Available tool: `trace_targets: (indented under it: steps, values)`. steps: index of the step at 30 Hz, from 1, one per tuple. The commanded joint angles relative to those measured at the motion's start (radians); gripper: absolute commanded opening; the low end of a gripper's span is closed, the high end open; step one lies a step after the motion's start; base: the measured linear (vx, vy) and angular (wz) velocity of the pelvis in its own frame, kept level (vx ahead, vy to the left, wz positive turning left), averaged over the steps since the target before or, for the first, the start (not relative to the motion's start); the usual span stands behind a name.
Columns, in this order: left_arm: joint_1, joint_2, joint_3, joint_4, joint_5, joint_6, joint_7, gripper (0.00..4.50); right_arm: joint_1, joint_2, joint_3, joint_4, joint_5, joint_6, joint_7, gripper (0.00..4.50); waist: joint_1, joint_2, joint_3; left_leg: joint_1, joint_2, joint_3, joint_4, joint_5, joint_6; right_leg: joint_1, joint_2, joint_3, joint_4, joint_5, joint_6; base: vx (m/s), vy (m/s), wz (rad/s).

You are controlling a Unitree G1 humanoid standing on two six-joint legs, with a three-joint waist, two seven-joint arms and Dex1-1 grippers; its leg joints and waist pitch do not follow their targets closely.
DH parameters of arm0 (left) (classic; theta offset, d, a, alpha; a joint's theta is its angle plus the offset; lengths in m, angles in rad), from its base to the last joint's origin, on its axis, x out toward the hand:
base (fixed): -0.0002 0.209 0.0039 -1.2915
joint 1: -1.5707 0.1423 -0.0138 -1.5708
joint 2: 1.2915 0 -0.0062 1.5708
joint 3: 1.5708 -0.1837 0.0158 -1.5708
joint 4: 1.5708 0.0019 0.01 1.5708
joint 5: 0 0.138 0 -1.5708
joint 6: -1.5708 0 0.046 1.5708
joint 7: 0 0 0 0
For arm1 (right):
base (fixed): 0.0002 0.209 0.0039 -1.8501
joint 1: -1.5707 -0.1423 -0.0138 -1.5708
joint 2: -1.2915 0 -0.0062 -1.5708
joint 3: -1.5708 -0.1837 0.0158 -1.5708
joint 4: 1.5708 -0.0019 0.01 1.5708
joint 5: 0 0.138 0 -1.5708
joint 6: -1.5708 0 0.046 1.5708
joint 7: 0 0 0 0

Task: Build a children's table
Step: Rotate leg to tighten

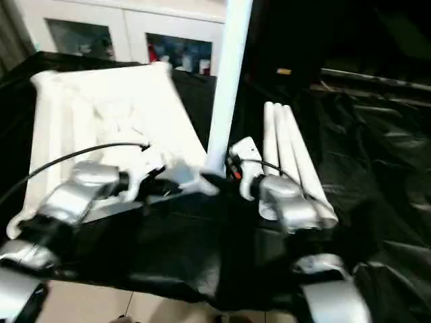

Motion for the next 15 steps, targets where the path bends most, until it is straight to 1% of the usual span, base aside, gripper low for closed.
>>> trace_targets:
  steps: [1, 2, 3, 4, 6, 7, 8, 9, 10, 12, 14, 15]
  values:
    - [-0.028, -0.079, -0.001, 0.055, 0.014, 0.019, 0.114, 0.00, -0.011, 0.053, -0.050, 0.104, -0.004, 0.053, -0.250, 2.72, 0.000, 0.009, -0.054, 0.009, 0.006, 0.004, -0.069, -0.243, -0.014, 0.043, -0.063, 0.037, -0.090, -0.370, -0.170, 0.000, 0.000, 0.00]
    - [-0.036, -0.093, 0.000, 0.065, 0.016, 0.024, 0.134, 0.00, -0.015, 0.065, -0.057, 0.114, -0.004, 0.054, -0.286, 2.72, 0.000, 0.012, -0.055, 0.006, 0.003, 0.003, -0.069, -0.245, -0.021, 0.044, -0.063, 0.037, -0.091, -0.385, -0.161, 0.000, 0.000, 0.00]
    - [-0.036, -0.093, 0.000, 0.065, 0.016, 0.024, 0.134, 0.00, -0.015, 0.065, -0.057, 0.114, -0.004, 0.054, -0.286, 2.72, 0.002, 0.011, -0.056, 0.006, 0.005, 0.002, -0.070, -0.247, -0.019, 0.045, -0.063, 0.037, -0.092, -0.385, -0.157, 0.000, 0.000, 0.00]
    - [-0.049, -0.129, -0.002, 0.079, 0.017, 0.036, 0.167, 0.00, -0.021, 0.097, -0.060, 0.125, -0.006, 0.051, -0.333, 2.72, 0.001, 0.010, -0.054, 0.003, 0.005, 0.003, -0.070, -0.258, -0.011, 0.044, -0.062, 0.036, -0.093, -0.382, -0.154, 0.000, 0.000, 0.00]
    - [-0.058, -0.163, -0.011, 0.084, 0.019, 0.039, 0.182, 0.00, -0.024, 0.133, -0.044, 0.117, -0.015, 0.030, -0.336, 2.72, 0.001, 0.010, -0.054, 0.005, 0.003, 0.003, -0.070, -0.277, -0.004, 0.041, -0.061, 0.036, -0.096, -0.398, -0.146, 0.000, 0.000, 0.00]
    - [-0.062, -0.172, -0.013, 0.087, 0.020, 0.036, 0.184, 0.00, -0.026, 0.143, -0.039, 0.116, -0.020, 0.020, -0.335, 2.72, 0.001, 0.012, -0.055, 0.003, 0.004, 0.001, -0.071, -0.274, -0.002, 0.043, -0.061, 0.036, -0.097, -0.392, -0.142, 0.000, 0.000, 0.00]
    - [-0.063, -0.176, -0.014, 0.088, 0.020, 0.034, 0.183, 0.00, -0.027, 0.144, -0.029, 0.112, -0.030, 0.007, -0.325, 2.72, 0.002, 0.011, -0.055, 0.002, 0.003, 0.001, -0.071, -0.270, 0.001, 0.043, -0.061, 0.036, -0.095, -0.380, -0.142, 0.000, 0.000, 0.00]
    - [-0.066, -0.180, -0.013, 0.094, 0.021, 0.031, 0.184, 0.00, -0.029, 0.145, -0.024, 0.115, -0.038, -0.003, -0.326, 3.28, 0.002, 0.010, -0.055, 0.001, 0.003, 0.001, -0.071, -0.272, 0.003, 0.043, -0.060, 0.036, -0.095, -0.377, -0.143, 0.000, 0.000, 0.00]
    - [-0.067, -0.179, -0.012, 0.097, 0.022, 0.028, 0.182, 0.00, -0.031, 0.143, -0.020, 0.115, -0.043, -0.010, -0.314, 3.42, 0.003, 0.010, -0.056, 0.000, 0.003, 0.002, -0.071, -0.268, 0.007, 0.044, -0.061, 0.036, -0.094, -0.363, -0.147, 0.000, 0.000, 0.00]
    - [-0.069, -0.179, -0.011, 0.102, 0.024, 0.025, 0.183, 0.00, -0.033, 0.142, -0.017, 0.117, -0.044, -0.015, -0.314, 3.47, 0.003, 0.010, -0.056, -0.001, 0.004, 0.001, -0.072, -0.263, 0.009, 0.045, -0.060, 0.036, -0.092, -0.352, -0.151, 0.000, 0.000, 0.00]
    - [-0.067, -0.167, -0.012, 0.106, 0.027, 0.014, 0.170, 0.00, -0.034, 0.127, -0.001, 0.109, -0.049, -0.033, -0.279, 3.76, 0.005, 0.010, -0.057, 0.000, 0.004, 0.002, -0.071, -0.256, 0.013, 0.045, -0.061, 0.037, -0.090, -0.326, -0.163, 0.000, 0.000, 0.00]
    - [-0.066, -0.161, -0.013, 0.107, 0.028, 0.009, 0.164, 0.00, -0.034, 0.121, 0.004, 0.104, -0.050, -0.039, -0.265, 3.76, 0.005, 0.010, -0.058, -0.002, 0.004, 0.002, -0.071, -0.251, 0.016, 0.048, -0.061, 0.037, -0.089, -0.316, -0.165, 0.000, 0.000, 0.00]
